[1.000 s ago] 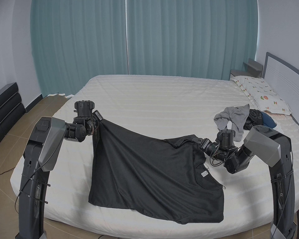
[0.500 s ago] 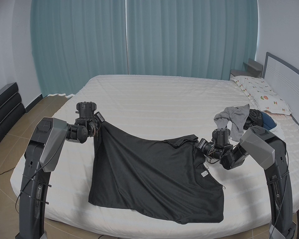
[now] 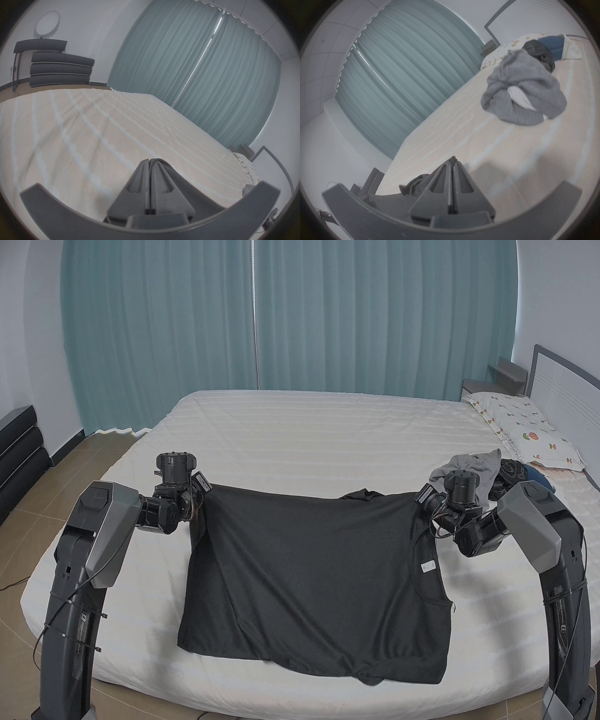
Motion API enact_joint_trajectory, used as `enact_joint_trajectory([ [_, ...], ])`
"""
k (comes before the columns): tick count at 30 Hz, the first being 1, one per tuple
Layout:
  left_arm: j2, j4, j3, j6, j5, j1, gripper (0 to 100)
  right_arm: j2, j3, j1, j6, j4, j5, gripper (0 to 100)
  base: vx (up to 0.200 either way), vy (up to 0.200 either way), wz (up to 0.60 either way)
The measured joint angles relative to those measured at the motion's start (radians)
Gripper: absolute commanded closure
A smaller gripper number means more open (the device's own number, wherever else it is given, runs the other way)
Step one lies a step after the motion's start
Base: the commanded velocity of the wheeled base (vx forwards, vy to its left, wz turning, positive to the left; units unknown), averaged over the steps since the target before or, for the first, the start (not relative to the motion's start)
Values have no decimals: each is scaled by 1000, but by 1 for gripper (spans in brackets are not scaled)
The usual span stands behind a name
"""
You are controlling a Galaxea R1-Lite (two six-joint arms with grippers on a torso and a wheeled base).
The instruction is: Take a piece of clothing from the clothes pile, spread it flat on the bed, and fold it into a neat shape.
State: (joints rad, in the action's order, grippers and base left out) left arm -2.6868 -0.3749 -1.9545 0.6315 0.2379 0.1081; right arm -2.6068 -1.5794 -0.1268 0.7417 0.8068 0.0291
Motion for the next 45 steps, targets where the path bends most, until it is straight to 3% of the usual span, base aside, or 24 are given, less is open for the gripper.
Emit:
enact_joint_trajectory([
  [6,-18,-25,-4,3,-3,3,100,-17,-38,9,-5,1,0,100,0,0,0],
  [7,-21,-26,-4,4,-3,3,0,-23,-44,8,-8,0,0,100,0,0,0],
  [8,-25,-26,-5,4,-4,3,0,-30,-48,7,-17,-2,0,100,0,0,0],
  [9,-28,-25,-7,4,-4,4,0,-35,-50,6,-27,-3,0,0,0,0,0],
  [20,-55,-19,2,5,-4,6,0,-54,15,2,-40,16,-15,0,0,0,0],
  [26,-16,-23,98,7,-14,6,0,20,163,17,-12,65,-71,0,0,0,0],
  [36,187,-110,522,67,-86,12,0,200,483,26,24,136,-152,0,0,0,0],
  [45,394,-306,969,106,-121,59,0,341,783,14,43,246,-215,0,0,0,0],
])
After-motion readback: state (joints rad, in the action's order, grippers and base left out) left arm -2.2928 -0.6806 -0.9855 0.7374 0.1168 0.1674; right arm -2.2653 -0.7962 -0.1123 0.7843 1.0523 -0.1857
